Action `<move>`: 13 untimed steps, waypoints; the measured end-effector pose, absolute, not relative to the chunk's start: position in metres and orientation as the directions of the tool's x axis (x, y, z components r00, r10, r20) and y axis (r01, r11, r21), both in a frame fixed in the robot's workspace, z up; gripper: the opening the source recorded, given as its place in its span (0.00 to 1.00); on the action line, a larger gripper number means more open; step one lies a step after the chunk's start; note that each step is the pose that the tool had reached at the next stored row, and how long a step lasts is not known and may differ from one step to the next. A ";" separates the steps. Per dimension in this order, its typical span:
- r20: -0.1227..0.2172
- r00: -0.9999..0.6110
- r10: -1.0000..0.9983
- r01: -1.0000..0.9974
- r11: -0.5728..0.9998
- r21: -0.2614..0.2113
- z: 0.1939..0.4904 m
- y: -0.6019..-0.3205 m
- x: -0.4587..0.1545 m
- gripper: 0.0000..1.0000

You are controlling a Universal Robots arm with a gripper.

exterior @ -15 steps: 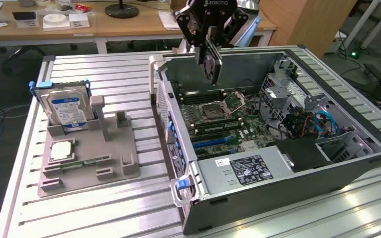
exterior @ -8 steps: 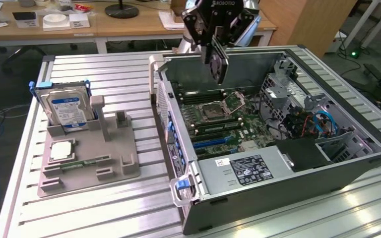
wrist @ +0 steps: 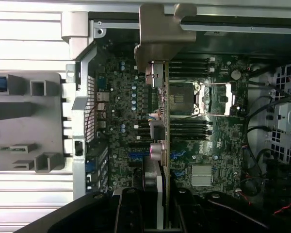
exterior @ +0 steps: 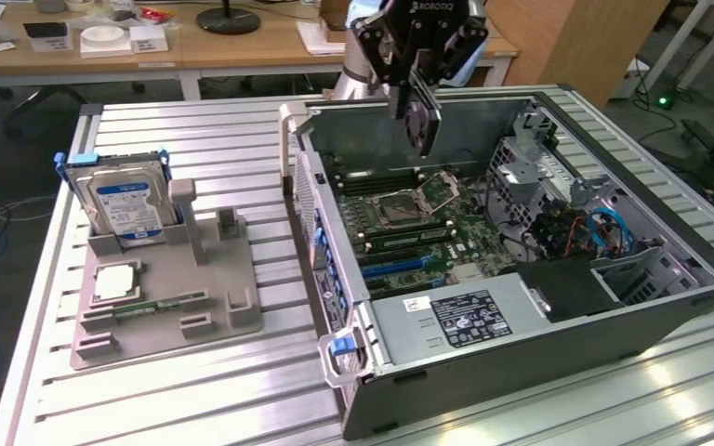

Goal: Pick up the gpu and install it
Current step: 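Pick up the gpu and move the gpu toward the slot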

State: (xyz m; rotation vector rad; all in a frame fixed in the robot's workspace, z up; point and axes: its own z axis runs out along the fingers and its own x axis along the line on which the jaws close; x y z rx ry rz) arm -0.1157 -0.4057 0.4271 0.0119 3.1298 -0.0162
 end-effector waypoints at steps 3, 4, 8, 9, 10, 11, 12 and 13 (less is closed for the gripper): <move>-0.012 -1.000 0.008 0.008 1.000 -0.010 0.427 -0.406 -0.110 0.28; -0.012 -1.000 0.008 0.008 1.000 -0.010 0.427 -0.406 -0.107 0.28; -0.012 -1.000 0.008 0.008 1.000 -0.010 0.427 -0.406 -0.099 0.28; -0.012 -1.000 0.008 0.008 1.000 -0.010 0.427 -0.406 -0.097 0.28; -0.012 -1.000 0.008 0.008 1.000 -0.010 0.427 -0.406 -0.095 0.28; -0.012 -1.000 0.009 0.009 1.000 -0.010 0.427 -0.406 -0.093 0.28; -0.012 -1.000 0.009 0.009 1.000 -0.010 0.427 -0.406 -0.091 0.28; -0.012 -1.000 0.009 0.009 1.000 -0.010 0.427 -0.406 -0.089 0.28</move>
